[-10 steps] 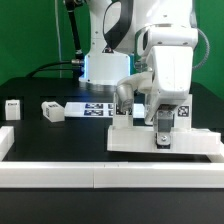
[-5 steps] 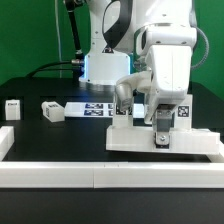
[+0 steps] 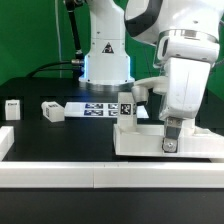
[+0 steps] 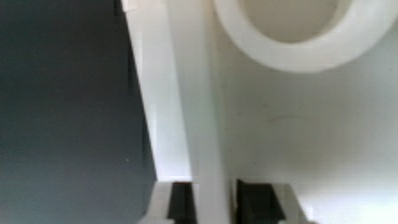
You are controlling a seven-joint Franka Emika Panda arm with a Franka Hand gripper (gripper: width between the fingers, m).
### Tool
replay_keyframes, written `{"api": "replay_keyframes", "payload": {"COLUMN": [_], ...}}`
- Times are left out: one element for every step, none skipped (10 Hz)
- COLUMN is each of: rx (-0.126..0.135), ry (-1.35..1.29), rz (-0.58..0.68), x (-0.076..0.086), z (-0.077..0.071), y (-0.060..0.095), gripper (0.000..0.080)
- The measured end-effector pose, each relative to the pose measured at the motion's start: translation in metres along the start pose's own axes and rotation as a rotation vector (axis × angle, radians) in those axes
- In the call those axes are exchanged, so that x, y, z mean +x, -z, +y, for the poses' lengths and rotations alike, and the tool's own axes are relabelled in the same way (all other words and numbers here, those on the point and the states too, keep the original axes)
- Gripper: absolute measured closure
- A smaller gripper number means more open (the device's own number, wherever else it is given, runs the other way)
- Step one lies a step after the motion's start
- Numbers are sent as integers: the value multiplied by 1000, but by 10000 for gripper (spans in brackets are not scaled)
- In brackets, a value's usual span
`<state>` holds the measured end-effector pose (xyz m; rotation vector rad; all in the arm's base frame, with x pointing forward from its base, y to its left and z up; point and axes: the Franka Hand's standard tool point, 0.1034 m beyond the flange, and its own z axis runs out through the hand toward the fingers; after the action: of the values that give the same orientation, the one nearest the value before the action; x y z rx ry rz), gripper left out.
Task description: Assemble square table
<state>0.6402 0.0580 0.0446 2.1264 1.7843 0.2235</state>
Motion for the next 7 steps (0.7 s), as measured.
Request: {"api": "replay_keyframes", "payload": {"rx": [0, 0, 5, 26, 27, 29, 30], "ry": [-1, -2, -2, -2, 0, 2, -1], "rz": [0, -1, -4, -19, -20, -22, -23], "x": [0, -1, -3, -5, -6, -9, -10], "z": [0, 0, -1, -6, -7, -8, -9], "y": [0, 0, -1, -5, -6, -9, -10], "gripper": [719, 719, 719, 719, 719, 719, 719]}}
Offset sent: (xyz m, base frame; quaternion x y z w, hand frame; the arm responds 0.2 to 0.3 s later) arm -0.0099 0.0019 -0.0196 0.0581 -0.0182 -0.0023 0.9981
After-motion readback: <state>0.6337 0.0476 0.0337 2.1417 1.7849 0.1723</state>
